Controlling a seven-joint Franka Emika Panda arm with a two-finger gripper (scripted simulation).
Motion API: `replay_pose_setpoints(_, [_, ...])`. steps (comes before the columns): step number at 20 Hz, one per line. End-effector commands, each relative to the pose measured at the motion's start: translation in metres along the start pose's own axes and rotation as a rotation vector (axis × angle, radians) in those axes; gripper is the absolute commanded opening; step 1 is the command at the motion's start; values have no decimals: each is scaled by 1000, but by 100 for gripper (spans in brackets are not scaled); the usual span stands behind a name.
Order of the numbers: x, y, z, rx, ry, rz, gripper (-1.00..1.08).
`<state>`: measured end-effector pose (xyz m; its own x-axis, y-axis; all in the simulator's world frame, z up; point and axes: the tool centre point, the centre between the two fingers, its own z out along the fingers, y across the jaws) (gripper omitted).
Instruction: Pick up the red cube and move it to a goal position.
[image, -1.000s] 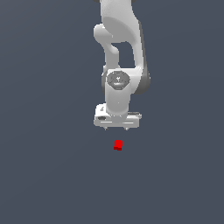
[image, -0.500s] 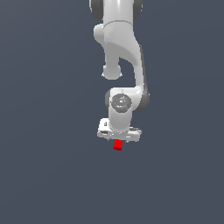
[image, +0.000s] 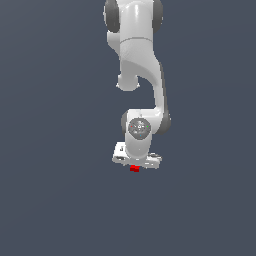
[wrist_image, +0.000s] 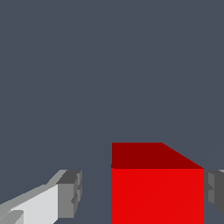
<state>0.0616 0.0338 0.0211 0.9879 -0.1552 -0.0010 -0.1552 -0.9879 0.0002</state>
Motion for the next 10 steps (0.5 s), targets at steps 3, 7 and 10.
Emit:
replay_pose_setpoints(3, [1,0,1,0,1,2,-100])
replay_pose_setpoints(7, [1,0,1,0,1,2,-100])
replay_pose_setpoints(10, [1,0,1,0,1,2,-100])
